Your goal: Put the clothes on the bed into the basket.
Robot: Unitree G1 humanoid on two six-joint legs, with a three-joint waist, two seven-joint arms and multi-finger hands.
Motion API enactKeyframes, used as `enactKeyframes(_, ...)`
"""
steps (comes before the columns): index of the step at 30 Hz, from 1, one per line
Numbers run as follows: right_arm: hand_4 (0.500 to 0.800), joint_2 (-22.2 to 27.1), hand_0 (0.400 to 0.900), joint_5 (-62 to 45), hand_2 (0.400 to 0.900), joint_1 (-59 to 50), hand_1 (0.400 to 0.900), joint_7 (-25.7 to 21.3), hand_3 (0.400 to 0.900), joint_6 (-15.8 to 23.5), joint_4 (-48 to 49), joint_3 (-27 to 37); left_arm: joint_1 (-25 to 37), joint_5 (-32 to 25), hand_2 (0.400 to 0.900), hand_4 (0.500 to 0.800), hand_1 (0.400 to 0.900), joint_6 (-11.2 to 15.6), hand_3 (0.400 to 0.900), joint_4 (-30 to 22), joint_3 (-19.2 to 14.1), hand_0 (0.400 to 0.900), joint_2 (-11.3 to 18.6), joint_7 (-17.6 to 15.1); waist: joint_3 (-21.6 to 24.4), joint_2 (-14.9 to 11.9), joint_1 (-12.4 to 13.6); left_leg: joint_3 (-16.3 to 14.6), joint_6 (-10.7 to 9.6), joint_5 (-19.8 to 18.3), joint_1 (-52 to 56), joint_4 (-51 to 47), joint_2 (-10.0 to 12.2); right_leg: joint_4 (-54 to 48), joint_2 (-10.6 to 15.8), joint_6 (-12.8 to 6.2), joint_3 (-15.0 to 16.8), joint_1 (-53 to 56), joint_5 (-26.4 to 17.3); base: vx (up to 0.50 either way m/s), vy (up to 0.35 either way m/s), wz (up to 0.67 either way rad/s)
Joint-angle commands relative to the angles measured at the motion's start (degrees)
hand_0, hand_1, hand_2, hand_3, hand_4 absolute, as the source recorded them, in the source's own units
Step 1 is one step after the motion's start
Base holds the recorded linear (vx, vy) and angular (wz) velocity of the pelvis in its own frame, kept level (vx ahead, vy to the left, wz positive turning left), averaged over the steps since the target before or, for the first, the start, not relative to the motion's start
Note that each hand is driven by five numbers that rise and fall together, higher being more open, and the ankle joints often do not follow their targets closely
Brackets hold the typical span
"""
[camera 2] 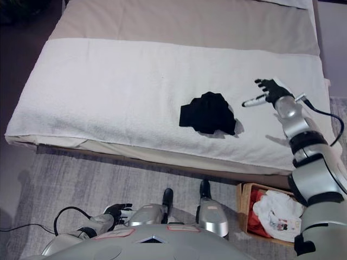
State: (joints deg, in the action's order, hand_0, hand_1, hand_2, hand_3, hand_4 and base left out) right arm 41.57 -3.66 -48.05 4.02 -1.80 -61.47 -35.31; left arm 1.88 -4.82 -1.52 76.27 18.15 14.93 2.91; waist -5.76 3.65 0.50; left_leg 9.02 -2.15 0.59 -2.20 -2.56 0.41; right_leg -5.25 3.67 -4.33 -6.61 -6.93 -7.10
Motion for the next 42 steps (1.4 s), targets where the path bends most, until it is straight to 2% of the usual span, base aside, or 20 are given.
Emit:
enactKeyframes(1,0.8,-0.24,0.9,0.86,0.9,-10.34,0.9,-2.55,0.9,1.58,-5.4,-2.97,1.02,-1.46,0.9,0.8,0.9,-0.02,0.9,2.63,3.12,0.9,2.25,-1.12,0.99,-1.44,0.91,-1.52,-2.82,-3.0,-0.26,0.67,0.58,2.37,3.42,-1.8,0.46,-0.63,4.3,0.01,-0.026,0.08)
enactKeyframes(8,0.8,-3.07,0.9,0.37,0.9,-15.27,0.9,-3.36,0.9,1.19,-12.83,-3.58,0.01,-2.71,0.9,0.8,0.9,0.22,0.9,1.9,4.6,0.9,2.34,-1.05,-0.65,0.91,2.79,-0.28,-2.96,-1.67,-2.18,0.16,-0.23,2.28,4.2,-1.73,-0.83,-1.5,4.22,0.0,-0.02,0.15)
enactKeyframes(15,0.8,-3.79,0.9,-0.74,0.9,-17.54,0.9,-4.31,0.9,1.29,-14.43,-3.42,0.16,-2.87,0.9,0.8,0.9,0.46,0.9,0.79,6.29,0.9,2.58,-1.0,-3.14,2.25,4.45,0.89,-3.06,-0.48,-4.48,-0.21,-0.75,2.37,4.78,-1.75,-2.0,-2.93,4.07,-0.02,-0.005,0.17)
enactKeyframes(21,0.8,-3.49,0.9,-1.42,0.9,-18.83,0.9,-4.56,0.9,1.23,-15.26,-3.49,-0.02,-2.79,0.9,0.8,0.9,0.65,0.9,-0.36,7.24,0.9,2.85,-1.17,-5.32,4.55,6.02,2.03,-3.18,0.68,-6.72,-0.53,-1.56,2.74,5.69,-1.83,-3.05,-4.37,4.12,0.0,0.008,0.16)
enactKeyframes(36,0.8,-2.47,0.9,-2.57,0.9,-19.7,0.9,-4.66,0.9,0.77,-17.68,-2.01,-1.33,-1.76,0.9,0.8,0.9,0.83,0.9,-2.7,9.7,0.9,2.6,-0.68,-7.27,9.49,8.95,5.82,-3.49,3.0,-9.57,-1.19,-3.4,3.81,7.48,-1.78,-6.38,-5.1,5.05,0.01,-0.002,0.24)
enactKeyframes(37,0.734,-2.46,0.79,-2.57,0.79,-19.68,0.79,-4.66,0.79,0.77,-17.67,-2.0,-1.33,-1.77,0.9,0.8,0.9,0.82,0.9,-2.7,9.71,0.9,2.61,-0.68,-7.25,9.5,8.93,5.86,-3.5,3.0,-9.58,-1.19,-3.41,3.79,7.49,-1.79,-6.43,-5.08,5.05,0.0,-0.001,0.16)
enactKeyframes(38,0.648,-2.4,0.647,-2.7,0.647,-19.59,0.647,-4.63,0.647,0.73,-17.89,-1.83,-1.34,-1.71,0.9,0.8,0.9,0.83,0.9,-2.81,9.94,0.9,2.55,-0.64,-7.34,9.83,9.16,6.09,-3.52,3.17,-9.71,-1.22,-3.51,3.75,7.63,-1.82,-6.73,-5.01,5.04,0.0,0.004,0.16)
enactKeyframes(39,0.639,-2.12,0.631,-2.72,0.631,-19.61,0.631,-4.78,0.631,0.72,-18.03,-1.73,-1.42,-1.65,0.9,0.8,0.9,0.8,0.9,-2.95,10.0,0.9,2.54,-0.62,-7.43,10.23,9.34,6.31,-3.55,3.37,-9.86,-1.28,-3.68,3.66,7.79,-1.88,-6.95,-5.04,4.93,0.0,0.006,0.23)
enactKeyframes(40,0.595,-1.78,0.559,-2.95,0.559,-19.49,0.559,-4.85,0.559,0.74,-17.92,-1.49,-1.54,-1.58,0.9,0.8,0.9,0.83,0.9,-3.11,10.06,0.9,2.58,-0.65,-7.58,10.53,9.4,6.39,-3.59,3.5,-9.83,-1.42,-3.78,3.47,7.89,-1.93,-7.14,-4.86,4.87,0.0,0.012,0.2)
enactKeyframes(41,0.5,-1.58,0.4,-2.97,0.4,-19.23,0.4,-4.78,0.4,0.73,-17.88,-1.18,-1.58,-1.4,0.9,0.8,0.9,0.85,0.9,-3.23,10.08,0.9,2.58,-0.6,-7.6,10.8,9.53,6.58,-3.6,3.63,-10.0,-1.46,-3.89,3.35,8.0,-1.98,-7.35,-4.83,4.81,0.0,0.009,0.19)
enactKeyframes(42,0.5,-1.38,0.4,-2.95,0.4,-19.09,0.4,-4.71,0.4,0.69,-18.18,-1.01,-1.59,-1.3,0.9,0.8,0.9,0.81,0.9,-3.31,10.15,0.9,2.56,-0.56,-7.61,11.05,9.58,6.65,-3.67,3.77,-10.12,-1.56,-3.98,3.05,8.13,-2.04,-7.64,-4.75,4.66,0.01,0.017,0.13)
